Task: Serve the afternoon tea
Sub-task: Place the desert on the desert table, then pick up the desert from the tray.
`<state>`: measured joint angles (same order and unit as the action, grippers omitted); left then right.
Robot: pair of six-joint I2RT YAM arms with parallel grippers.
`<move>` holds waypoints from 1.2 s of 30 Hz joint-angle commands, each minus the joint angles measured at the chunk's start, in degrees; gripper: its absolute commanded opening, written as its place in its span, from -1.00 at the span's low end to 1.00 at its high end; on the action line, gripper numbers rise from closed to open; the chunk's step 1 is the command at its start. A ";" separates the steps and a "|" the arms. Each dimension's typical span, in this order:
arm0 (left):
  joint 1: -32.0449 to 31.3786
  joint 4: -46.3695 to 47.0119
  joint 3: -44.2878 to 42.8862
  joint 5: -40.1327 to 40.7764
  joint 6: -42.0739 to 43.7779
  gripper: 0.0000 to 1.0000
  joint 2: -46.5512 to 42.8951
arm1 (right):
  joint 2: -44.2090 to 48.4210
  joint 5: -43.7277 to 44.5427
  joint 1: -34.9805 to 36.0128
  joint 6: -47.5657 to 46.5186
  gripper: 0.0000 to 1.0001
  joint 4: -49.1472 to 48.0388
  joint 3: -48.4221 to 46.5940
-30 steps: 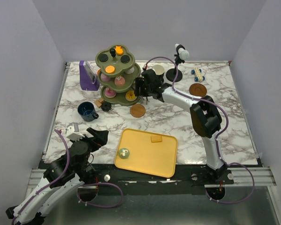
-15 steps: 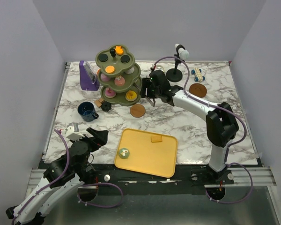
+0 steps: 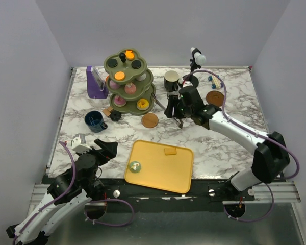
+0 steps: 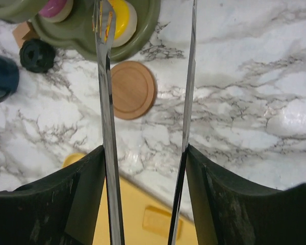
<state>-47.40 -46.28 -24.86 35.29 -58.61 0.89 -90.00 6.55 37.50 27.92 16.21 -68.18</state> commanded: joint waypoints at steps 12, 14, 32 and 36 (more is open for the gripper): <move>-0.42 -2.36 -2.44 4.62 -2.45 0.97 0.61 | 21.09 -0.98 22.85 -8.24 0.31 18.11 5.44; -0.42 -2.91 -2.49 4.92 -3.10 0.97 0.63 | 20.28 0.02 27.07 -7.93 0.32 19.71 4.96; -0.42 -6.90 -2.94 4.60 -5.81 0.97 -0.71 | 8.70 7.20 42.46 -7.09 0.42 24.66 1.43; -0.42 -6.63 -2.74 4.48 -5.81 0.97 -0.71 | 8.18 6.12 42.55 -6.84 0.42 24.66 1.65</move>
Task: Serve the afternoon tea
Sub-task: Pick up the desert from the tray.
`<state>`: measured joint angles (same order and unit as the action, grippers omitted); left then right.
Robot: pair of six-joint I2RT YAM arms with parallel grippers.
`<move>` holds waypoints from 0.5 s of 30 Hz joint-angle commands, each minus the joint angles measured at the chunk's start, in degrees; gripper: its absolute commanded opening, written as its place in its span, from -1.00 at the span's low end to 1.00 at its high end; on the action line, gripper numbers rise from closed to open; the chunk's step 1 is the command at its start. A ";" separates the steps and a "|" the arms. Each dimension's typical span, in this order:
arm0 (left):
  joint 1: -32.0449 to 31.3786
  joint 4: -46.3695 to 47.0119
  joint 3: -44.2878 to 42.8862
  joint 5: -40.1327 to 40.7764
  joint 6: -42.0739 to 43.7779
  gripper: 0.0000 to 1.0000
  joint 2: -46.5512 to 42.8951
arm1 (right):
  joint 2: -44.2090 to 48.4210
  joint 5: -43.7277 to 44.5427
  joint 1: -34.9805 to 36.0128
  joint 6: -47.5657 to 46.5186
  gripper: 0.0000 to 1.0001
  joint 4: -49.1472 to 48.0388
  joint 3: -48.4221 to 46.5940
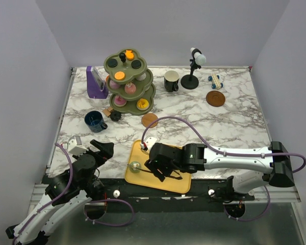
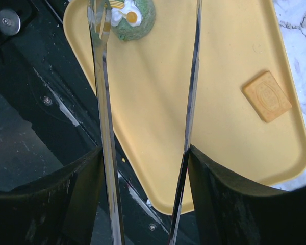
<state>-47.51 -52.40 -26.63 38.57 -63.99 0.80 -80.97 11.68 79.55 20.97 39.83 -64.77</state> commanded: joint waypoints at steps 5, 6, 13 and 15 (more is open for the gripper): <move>-0.31 -0.46 -0.99 1.24 -0.44 0.97 -0.62 | 1.08 -0.44 0.48 0.88 0.42 -0.10 -2.17; -0.31 -0.47 -0.97 1.23 -0.44 0.97 -0.62 | 1.43 -0.59 0.46 1.16 0.42 -0.04 -2.41; -0.33 -0.60 -1.07 1.25 -0.59 0.97 -0.62 | 4.34 -2.67 0.51 2.57 0.43 -1.05 -2.74; -0.31 -0.60 -1.10 1.13 -0.70 0.97 -0.63 | 4.51 -4.27 0.47 2.76 0.43 -1.17 -2.48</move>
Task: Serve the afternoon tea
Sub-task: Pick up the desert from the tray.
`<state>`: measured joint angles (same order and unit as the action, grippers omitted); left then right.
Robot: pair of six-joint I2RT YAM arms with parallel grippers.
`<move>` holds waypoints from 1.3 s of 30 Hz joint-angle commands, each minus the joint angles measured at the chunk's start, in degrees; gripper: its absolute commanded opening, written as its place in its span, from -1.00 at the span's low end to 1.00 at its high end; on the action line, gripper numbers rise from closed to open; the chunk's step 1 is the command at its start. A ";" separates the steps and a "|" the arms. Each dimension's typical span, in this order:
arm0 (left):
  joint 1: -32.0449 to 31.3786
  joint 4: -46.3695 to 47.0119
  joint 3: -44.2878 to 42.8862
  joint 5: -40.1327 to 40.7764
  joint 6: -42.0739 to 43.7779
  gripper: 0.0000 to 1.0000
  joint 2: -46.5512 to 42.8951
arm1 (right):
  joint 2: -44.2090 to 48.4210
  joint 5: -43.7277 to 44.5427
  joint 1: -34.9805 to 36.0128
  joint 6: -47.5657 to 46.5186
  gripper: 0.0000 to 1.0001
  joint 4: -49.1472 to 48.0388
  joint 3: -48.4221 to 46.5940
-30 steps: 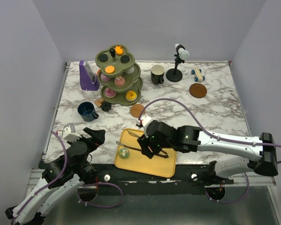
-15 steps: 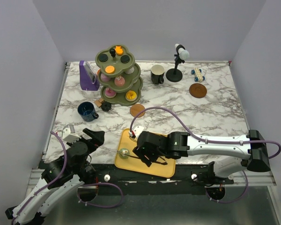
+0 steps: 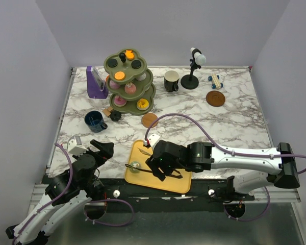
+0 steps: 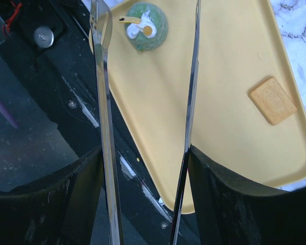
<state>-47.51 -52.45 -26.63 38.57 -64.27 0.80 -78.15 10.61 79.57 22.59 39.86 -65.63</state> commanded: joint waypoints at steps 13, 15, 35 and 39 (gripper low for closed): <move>-0.31 0.15 -0.63 0.16 -0.50 0.97 -0.13 | -2.65 -4.62 0.47 2.51 0.42 -1.60 1.72; -0.31 0.24 -0.53 0.11 -0.35 0.97 -0.16 | -3.16 -4.72 0.43 2.68 0.42 -1.71 2.03; -0.32 0.03 -0.15 -0.08 -0.75 0.97 -0.60 | -6.94 -5.66 0.39 1.97 0.31 -5.23 4.23; -0.31 -0.11 -0.26 -0.14 -0.68 0.97 -0.62 | -6.83 -5.34 0.35 2.14 0.24 -4.99 4.06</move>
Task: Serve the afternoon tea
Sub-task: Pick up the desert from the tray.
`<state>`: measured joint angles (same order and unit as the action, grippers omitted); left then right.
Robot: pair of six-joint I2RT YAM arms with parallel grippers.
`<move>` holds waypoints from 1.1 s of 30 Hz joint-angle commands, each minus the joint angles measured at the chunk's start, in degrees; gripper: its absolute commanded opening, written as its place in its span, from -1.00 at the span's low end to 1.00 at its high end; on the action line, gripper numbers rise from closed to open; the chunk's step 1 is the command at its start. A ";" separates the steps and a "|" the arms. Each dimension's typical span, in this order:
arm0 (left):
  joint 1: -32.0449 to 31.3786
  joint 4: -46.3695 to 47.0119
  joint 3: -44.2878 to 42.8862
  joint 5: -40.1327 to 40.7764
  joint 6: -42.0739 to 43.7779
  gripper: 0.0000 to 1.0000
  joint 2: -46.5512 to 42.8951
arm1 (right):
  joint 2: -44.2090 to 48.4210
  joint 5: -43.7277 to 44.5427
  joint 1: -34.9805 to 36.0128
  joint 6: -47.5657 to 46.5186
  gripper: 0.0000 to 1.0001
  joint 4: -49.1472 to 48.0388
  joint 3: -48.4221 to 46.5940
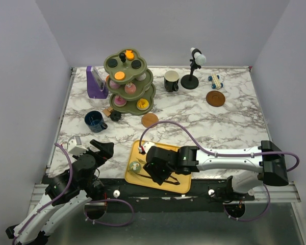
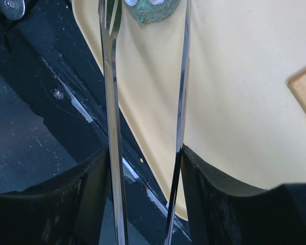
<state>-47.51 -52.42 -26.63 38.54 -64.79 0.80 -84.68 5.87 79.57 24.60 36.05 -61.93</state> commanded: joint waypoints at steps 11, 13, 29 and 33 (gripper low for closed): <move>-0.34 0.39 -0.01 0.07 0.28 0.97 -0.62 | 3.12 5.69 0.36 0.10 -0.10 2.97 -3.11; -0.31 0.39 -0.09 0.04 0.33 0.97 -0.59 | 3.98 7.36 0.37 -0.03 -0.14 4.10 -4.55; -0.31 1.69 0.18 -0.27 0.81 0.97 -1.82 | 6.86 24.09 -4.80 -3.10 -0.27 8.20 -16.51; -0.31 2.39 0.16 -0.61 1.23 0.97 -1.67 | 6.24 22.80 -11.10 -5.30 -0.27 4.15 -18.55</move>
<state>-47.51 -51.40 -26.61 38.52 -64.51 0.78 -78.32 25.65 73.71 22.02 43.59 -77.34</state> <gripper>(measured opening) 0.985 0.438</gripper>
